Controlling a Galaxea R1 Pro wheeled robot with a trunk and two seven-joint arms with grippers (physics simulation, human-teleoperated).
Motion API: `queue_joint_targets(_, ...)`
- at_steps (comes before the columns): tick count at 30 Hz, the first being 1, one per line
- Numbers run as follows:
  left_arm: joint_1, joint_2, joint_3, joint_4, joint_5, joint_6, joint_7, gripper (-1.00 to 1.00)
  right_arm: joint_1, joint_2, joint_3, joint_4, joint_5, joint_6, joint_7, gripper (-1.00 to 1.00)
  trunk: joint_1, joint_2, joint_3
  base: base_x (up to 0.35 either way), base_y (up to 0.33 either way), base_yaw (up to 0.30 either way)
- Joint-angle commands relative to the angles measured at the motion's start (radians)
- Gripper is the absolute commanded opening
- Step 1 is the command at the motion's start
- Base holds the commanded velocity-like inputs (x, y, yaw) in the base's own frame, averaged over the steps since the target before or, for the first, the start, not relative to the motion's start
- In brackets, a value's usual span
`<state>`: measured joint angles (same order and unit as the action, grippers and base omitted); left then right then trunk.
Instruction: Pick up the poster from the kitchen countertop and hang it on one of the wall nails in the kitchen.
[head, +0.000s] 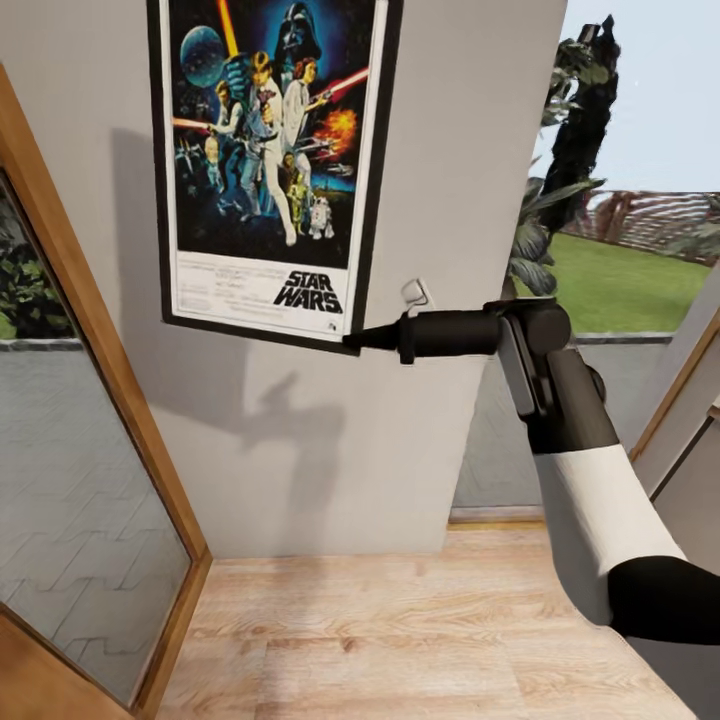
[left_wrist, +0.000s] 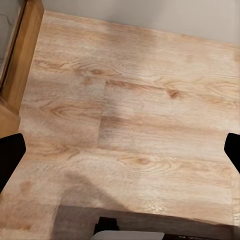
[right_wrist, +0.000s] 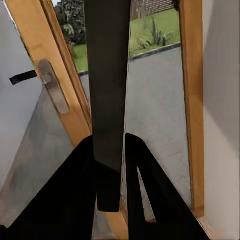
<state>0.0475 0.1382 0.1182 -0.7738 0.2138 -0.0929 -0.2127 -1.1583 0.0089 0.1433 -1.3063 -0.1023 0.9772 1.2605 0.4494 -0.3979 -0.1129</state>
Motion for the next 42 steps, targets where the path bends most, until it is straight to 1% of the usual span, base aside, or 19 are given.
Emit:
queue_joint_targets(1, 0.0, 0.0, 0.002, -0.001, 0.008, 0.001, -0.006, 1.0, -0.014, 0.0, 0.001, 0.019, -0.006, 0.008, 0.015, -1.0, 0.001, -0.002, -0.002, 0.0, 0.0, 0.0)
queue_joint_targets(2, 0.0, 0.0, 0.001, -0.001, 0.005, 0.001, -0.006, 1.0, -0.032, -0.001, 0.005, 0.045, -0.002, 0.005, 0.038, -1.0, 0.001, -0.002, -0.002, 0.0, 0.0, 0.0)
queue_joint_targets(7, 0.0, 0.0, 0.001, -0.001, 0.005, 0.001, -0.006, 1.0, -0.037, -0.004, 0.021, 0.057, 0.001, -0.008, 0.045, -1.0, 0.001, -0.002, -0.002, 0.0, 0.0, 0.0)
queue_joint_targets(8, 0.0, 0.0, 0.001, -0.001, 0.005, 0.001, -0.006, 1.0, -0.038, -0.012, 0.026, 0.071, 0.002, -0.036, 0.046, -1.0, 0.001, -0.002, -0.002, 0.0, 0.0, 0.0)
queue_joint_targets(11, 0.0, 0.0, 0.001, -0.001, 0.005, 0.001, -0.006, 1.0, -0.038, -0.023, 0.049, 0.098, 0.006, -0.076, 0.046, -1.0, 0.001, -0.002, -0.002, 0.0, 0.0, 0.0)
queue_joint_targets(12, 0.0, 0.0, 0.001, -0.001, 0.004, 0.001, -0.006, 1.0, -0.038, -0.028, 0.057, 0.103, 0.013, -0.084, 0.046, -1.0, 0.001, -0.002, -0.002, 0.0, 0.0, 0.0)
queue_joint_targets(16, 0.0, 0.0, 0.001, -0.001, 0.004, 0.001, -0.005, 1.0, -0.038, -0.037, 0.068, 0.11, 0.026, -0.094, 0.046, -1.0, 0.001, -0.002, -0.002, 0.0, 0.0, 0.0)
queue_joint_targets(20, 0.0, 0.0, 0.001, -0.001, 0.004, 0.001, -0.006, 1.0, -0.038, -0.04, 0.07, 0.107, 0.03, -0.106, 0.046, -1.0, 0.001, -0.002, -0.002, 0.0, 0.0, 0.0)
queue_joint_targets(25, 0.0, 0.0, 0.001, -0.001, 0.004, 0.001, -0.006, 1.0, -0.038, -0.042, 0.071, 0.105, 0.031, -0.152, 0.05, -1.0, 0.001, -0.002, -0.002, 0.0, 0.0, 0.0)
queue_joint_targets(38, 0.0, 0.0, 0.001, -0.001, 0.005, 0.001, -0.006, 1.0, -0.038, -0.047, 0.07, 0.104, 0.03, -0.161, 0.052, -1.0, 0.001, -0.002, -0.002, 0.0, 0.0, 0.0)
queue_joint_targets(40, 0.0, 0.0, 0.001, -0.001, 0.004, 0.001, -0.006, 1.0, -0.038, -0.047, 0.07, 0.104, 0.029, -0.162, 0.058, -1.0, 0.001, -0.002, -0.002, 0.0, 0.0, 0.0)
queue_joint_targets(42, 0.0, 0.0, 0.001, -0.002, 0.004, 0.001, -0.006, 1.0, -0.039, -0.047, 0.069, 0.104, 0.027, -0.162, 0.081, -1.0, 0.001, -0.002, -0.002, 0.0, 0.0, 0.0)
